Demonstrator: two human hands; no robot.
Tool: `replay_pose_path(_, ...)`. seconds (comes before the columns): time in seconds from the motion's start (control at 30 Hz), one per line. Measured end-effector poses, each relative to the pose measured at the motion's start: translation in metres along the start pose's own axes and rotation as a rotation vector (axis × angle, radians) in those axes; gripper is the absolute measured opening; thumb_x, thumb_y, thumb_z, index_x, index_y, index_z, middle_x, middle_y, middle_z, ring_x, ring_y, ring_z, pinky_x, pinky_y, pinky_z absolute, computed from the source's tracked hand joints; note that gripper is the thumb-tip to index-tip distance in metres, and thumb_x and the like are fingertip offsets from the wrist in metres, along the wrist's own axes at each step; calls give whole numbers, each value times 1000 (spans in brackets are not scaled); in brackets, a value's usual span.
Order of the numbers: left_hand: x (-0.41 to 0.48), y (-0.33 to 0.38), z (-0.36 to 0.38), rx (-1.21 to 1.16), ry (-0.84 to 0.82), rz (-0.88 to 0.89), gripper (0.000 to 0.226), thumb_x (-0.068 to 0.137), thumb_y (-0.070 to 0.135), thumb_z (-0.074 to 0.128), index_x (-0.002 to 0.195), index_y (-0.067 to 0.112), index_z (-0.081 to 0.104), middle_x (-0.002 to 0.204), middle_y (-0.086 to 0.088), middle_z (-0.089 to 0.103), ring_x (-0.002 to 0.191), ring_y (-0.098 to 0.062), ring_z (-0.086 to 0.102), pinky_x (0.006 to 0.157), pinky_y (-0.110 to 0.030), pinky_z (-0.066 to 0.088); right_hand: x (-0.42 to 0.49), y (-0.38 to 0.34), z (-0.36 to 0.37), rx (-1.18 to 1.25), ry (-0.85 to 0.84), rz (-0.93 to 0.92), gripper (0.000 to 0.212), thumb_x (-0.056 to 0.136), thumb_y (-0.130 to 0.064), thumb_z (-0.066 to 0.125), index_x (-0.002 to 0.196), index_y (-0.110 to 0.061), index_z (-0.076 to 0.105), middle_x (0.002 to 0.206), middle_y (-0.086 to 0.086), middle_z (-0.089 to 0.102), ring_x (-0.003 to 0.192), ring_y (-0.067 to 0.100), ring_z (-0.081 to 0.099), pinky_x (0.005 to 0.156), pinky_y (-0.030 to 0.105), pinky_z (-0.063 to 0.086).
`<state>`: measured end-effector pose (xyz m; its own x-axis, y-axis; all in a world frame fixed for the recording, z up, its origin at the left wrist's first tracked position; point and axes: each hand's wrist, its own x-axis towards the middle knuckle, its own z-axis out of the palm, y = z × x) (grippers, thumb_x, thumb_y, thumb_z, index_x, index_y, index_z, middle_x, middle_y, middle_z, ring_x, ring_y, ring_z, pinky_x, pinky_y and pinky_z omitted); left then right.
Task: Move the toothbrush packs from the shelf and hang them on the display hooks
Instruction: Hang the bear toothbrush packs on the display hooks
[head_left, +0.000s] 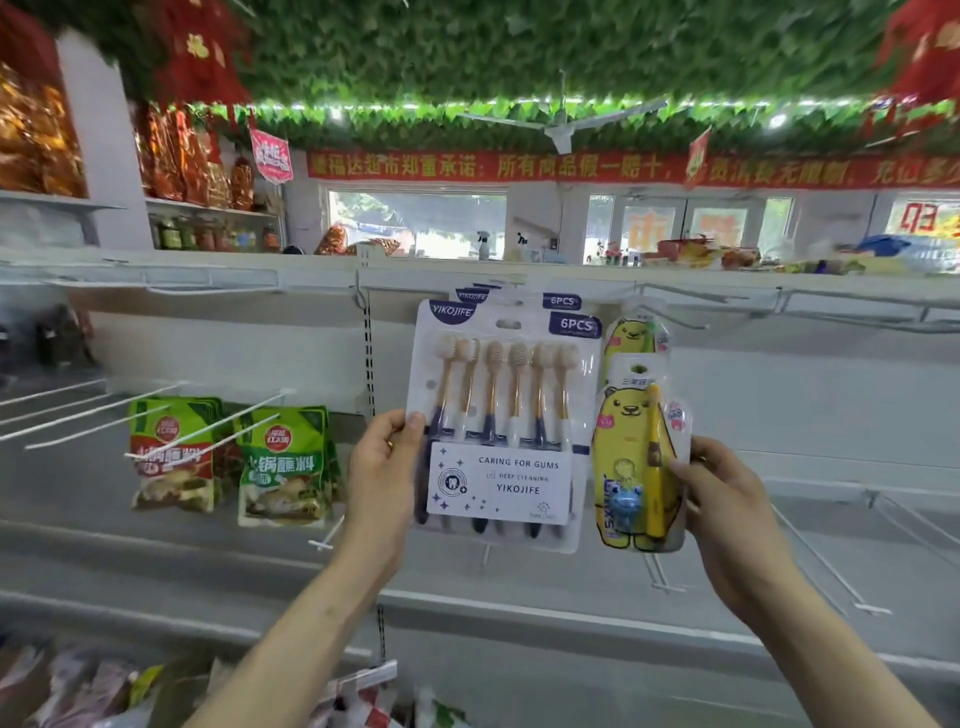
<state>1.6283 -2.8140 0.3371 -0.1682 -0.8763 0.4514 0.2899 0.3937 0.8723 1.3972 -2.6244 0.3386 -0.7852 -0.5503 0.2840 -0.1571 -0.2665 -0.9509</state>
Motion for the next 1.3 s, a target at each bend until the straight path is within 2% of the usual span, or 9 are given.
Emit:
replay_pose_path(0.1, 1, 2, 2, -37, 0, -11, 13, 108, 24, 58, 104, 20, 70, 87, 11, 78, 77, 0, 70, 66, -16, 53, 1, 2, 1, -21, 31, -6, 21, 105, -7, 54, 111, -17, 71, 98, 5, 75, 100, 31, 73, 85, 55, 60)
replay_pose_path(0.2, 1, 4, 4, -57, -17, -25, 15, 109, 24, 55, 105, 18, 68, 86, 11, 78, 74, -1, 72, 61, -17, 55, -1, 5, 0, -15, 57, -3, 21, 105, -8, 54, 112, -19, 71, 104, 6, 76, 102, 30, 73, 85, 52, 60)
replay_pose_path(0.33, 8, 2, 5, -53, -29, -26, 16, 108, 29, 57, 106, 18, 70, 93, 1, 79, 83, -13, 75, 70, -32, 59, -5, 9, 3, -18, 47, 1, 20, 106, -9, 54, 113, -16, 71, 104, 8, 77, 99, 28, 75, 80, 49, 60)
replay_pose_path(0.53, 19, -3, 14, -79, -27, -50, 17, 108, 30, 58, 104, 18, 70, 95, -6, 79, 89, -25, 75, 77, -45, 58, -4, 9, 2, -24, 49, -7, 20, 106, -9, 54, 113, -17, 71, 100, 3, 77, 98, 26, 74, 76, 45, 58)
replay_pose_path(0.7, 22, -5, 17, -116, -37, -28, 16, 108, 27, 58, 104, 17, 69, 93, -5, 79, 82, -16, 73, 76, -41, 57, -3, 11, -2, -41, 51, 6, 21, 108, -11, 51, 116, -18, 70, 106, 5, 76, 104, 29, 73, 83, 51, 61)
replay_pose_path(0.9, 31, -14, 19, -145, -32, -27, 16, 107, 29, 59, 105, 17, 69, 93, -5, 79, 83, -18, 73, 77, -41, 57, -1, 10, -2, -31, 62, 12, 22, 108, -9, 50, 115, -17, 69, 103, 5, 75, 101, 28, 73, 80, 49, 61)
replay_pose_path(1.03, 43, -24, 21, -145, -38, -43, 19, 107, 30, 58, 107, 14, 68, 96, -11, 78, 88, -26, 74, 78, -44, 59, -2, 8, -1, -24, 72, 7, 22, 108, -8, 49, 114, -17, 69, 97, 0, 76, 97, 27, 73, 80, 50, 60)
replay_pose_path(1.17, 59, -35, 26, -151, -48, -48, 19, 109, 25, 56, 108, 10, 67, 98, -15, 76, 86, -23, 72, 74, -38, 58, -4, 6, 0, -10, 80, 5, 22, 108, -7, 50, 113, -17, 69, 94, -2, 76, 93, 24, 72, 74, 45, 59)
replay_pose_path(1.3, 74, -45, 35, -148, -78, -64, 20, 109, 26, 54, 111, 12, 67, 99, -12, 77, 89, -25, 75, 74, -38, 60, -5, 6, -3, -19, 96, 3, 23, 107, -6, 50, 111, -18, 70, 96, 2, 76, 88, 22, 73, 68, 42, 57)
